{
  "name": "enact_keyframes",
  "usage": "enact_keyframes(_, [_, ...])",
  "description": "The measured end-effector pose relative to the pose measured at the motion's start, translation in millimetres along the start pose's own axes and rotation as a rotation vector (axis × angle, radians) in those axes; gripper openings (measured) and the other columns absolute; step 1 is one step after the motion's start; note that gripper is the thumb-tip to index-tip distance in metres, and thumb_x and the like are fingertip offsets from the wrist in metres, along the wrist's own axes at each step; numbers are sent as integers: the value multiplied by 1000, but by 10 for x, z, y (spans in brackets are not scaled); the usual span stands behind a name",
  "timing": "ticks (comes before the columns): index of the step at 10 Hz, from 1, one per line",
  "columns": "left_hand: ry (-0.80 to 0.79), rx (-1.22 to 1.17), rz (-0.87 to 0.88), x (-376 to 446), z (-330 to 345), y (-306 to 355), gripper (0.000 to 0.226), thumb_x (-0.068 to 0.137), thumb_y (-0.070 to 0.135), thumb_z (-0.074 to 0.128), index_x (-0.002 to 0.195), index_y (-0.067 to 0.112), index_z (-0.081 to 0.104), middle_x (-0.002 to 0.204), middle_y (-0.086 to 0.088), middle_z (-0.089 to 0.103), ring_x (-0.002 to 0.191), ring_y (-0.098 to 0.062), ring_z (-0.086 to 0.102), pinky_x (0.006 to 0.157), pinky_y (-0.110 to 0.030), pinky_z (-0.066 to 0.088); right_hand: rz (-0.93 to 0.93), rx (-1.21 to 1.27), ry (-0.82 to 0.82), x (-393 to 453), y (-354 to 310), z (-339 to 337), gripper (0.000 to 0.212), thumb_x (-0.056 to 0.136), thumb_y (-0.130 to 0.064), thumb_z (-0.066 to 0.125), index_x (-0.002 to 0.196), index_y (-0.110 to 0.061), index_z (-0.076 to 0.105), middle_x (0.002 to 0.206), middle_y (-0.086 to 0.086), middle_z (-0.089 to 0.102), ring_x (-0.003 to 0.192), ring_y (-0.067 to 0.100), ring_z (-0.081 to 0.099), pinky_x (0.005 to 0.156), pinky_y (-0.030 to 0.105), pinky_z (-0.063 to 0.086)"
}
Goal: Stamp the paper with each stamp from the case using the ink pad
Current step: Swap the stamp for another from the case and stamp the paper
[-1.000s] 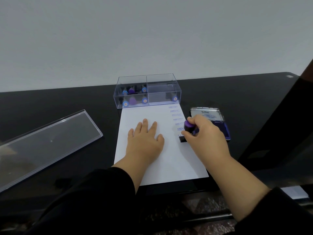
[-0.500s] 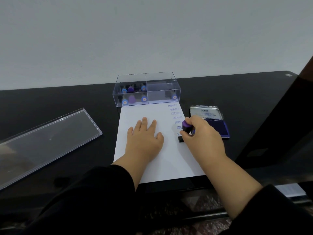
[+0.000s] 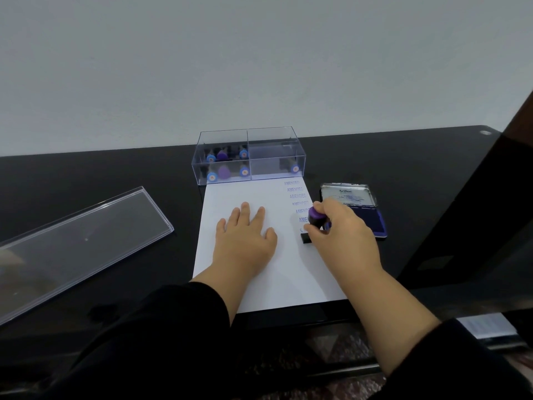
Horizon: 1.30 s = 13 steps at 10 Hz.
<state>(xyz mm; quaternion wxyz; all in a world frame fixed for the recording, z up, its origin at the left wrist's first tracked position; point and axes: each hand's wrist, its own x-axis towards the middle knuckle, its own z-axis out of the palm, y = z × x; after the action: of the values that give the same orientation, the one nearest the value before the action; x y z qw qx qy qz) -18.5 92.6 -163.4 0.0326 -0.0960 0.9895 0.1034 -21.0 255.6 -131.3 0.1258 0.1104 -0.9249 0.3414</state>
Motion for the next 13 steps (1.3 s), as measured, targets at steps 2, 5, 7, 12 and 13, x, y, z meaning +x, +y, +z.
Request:
enact_keyframes(2, [-3, -2, 5, -14, -19, 2, 56, 100, 41, 17, 152, 27, 1, 160, -3, -8, 147, -20, -7, 117, -41, -4, 156, 412, 248, 35, 63, -189, 20, 80, -18, 72, 87, -28, 56, 85, -17, 59, 74, 5, 59, 67, 18, 51])
enact_keyframes(5, [5, -4, -3, -16, -7, 8, 56, 100, 40, 18, 152, 28, 2, 160, -2, -8, 147, -19, -6, 117, -40, -4, 244, 622, 331, 63, 194, -266, 28, 79, -18, 73, 79, -36, 51, 91, -8, 61, 87, 21, 67, 72, 42, 58])
enact_keyframes(7, [4, 4, -8, -1, -6, 11, 56, 100, 41, 18, 152, 28, 2, 160, -1, -8, 147, -18, -6, 117, -40, -4, 241, 604, 307, 121, 247, -272, 29, 79, -19, 73, 79, -36, 50, 95, -5, 62, 88, 21, 68, 70, 40, 58])
enact_keyframes(12, [4, 4, -16, 6, 1, 13, 56, 100, 42, 18, 152, 30, 2, 160, 0, -8, 147, -18, -7, 117, -40, -4, 240, 606, 264, 118, 277, -244, 29, 80, -18, 73, 81, -36, 50, 89, -7, 62, 85, 18, 68, 72, 41, 58])
enact_keyframes(13, [4, 3, -15, 7, -2, 14, 56, 100, 42, 18, 152, 30, 1, 160, 0, -8, 147, -17, -7, 117, -40, -4, 240, 600, 258, 121, 273, -237, 28, 80, -19, 73, 81, -35, 50, 87, -8, 62, 85, 19, 68, 73, 42, 58])
